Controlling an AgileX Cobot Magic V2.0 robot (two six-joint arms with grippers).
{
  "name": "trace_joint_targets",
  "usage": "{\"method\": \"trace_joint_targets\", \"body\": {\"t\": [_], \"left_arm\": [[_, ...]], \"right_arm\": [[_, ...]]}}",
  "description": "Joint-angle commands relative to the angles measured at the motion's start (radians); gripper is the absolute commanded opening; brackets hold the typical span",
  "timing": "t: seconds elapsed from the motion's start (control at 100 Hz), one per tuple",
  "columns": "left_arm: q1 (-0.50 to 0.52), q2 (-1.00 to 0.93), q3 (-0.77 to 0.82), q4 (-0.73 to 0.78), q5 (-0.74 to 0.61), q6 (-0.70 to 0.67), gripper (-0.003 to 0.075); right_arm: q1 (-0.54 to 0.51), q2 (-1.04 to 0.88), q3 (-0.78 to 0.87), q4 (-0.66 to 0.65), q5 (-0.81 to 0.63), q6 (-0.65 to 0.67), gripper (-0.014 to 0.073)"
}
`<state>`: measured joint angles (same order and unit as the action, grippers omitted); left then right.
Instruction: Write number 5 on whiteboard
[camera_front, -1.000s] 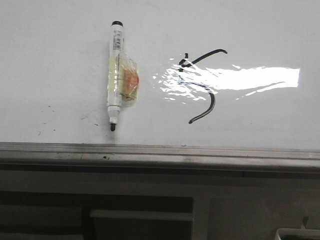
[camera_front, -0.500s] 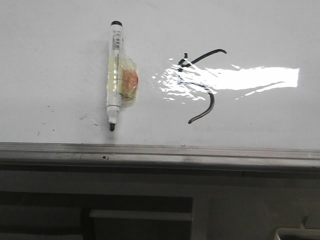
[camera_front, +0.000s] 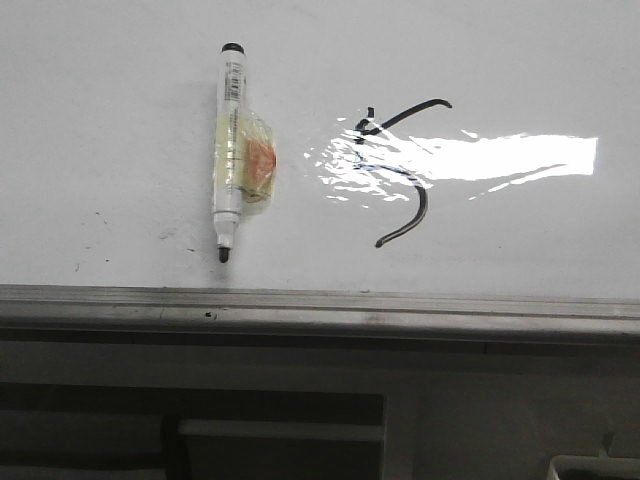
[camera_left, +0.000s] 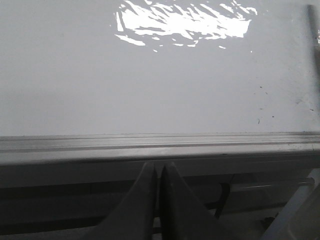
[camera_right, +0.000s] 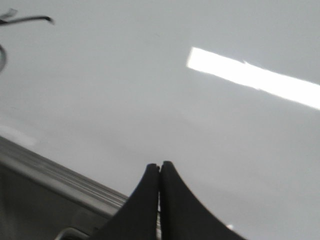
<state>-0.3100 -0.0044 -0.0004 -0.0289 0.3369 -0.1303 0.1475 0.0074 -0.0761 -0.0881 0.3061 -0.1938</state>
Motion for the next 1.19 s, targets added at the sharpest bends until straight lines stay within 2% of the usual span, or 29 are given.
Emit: {"method": "trace_joint_targets", "body": {"t": [0.0, 0.07, 0.15, 0.33, 0.48, 1.18], "left_arm": [[0.004, -0.027, 0.025, 0.001, -0.044, -0.011, -0.002], [0.004, -0.027, 0.025, 0.001, -0.044, -0.011, -0.002], [0.004, -0.027, 0.025, 0.001, -0.044, -0.011, -0.002], [0.004, -0.027, 0.025, 0.001, -0.044, -0.011, -0.002], [0.004, -0.027, 0.025, 0.001, -0.043, -0.011, -0.002], [0.004, -0.027, 0.025, 0.001, -0.043, -0.011, -0.002]], "right_arm": [[-0.117, 0.012, 0.031, 0.011, -0.157, 0.003, -0.0043], [-0.163, 0.01, 0.072, 0.012, -0.2, 0.017, -0.0043], [-0.17, 0.008, 0.112, 0.014, -0.206, 0.12, -0.0043], [-0.17, -0.011, 0.11, -0.008, -0.006, 0.302, -0.0043], [-0.17, -0.035, 0.11, -0.056, 0.005, 0.307, -0.0043], [-0.17, -0.035, 0.11, -0.056, 0.003, 0.307, -0.0043]]}}
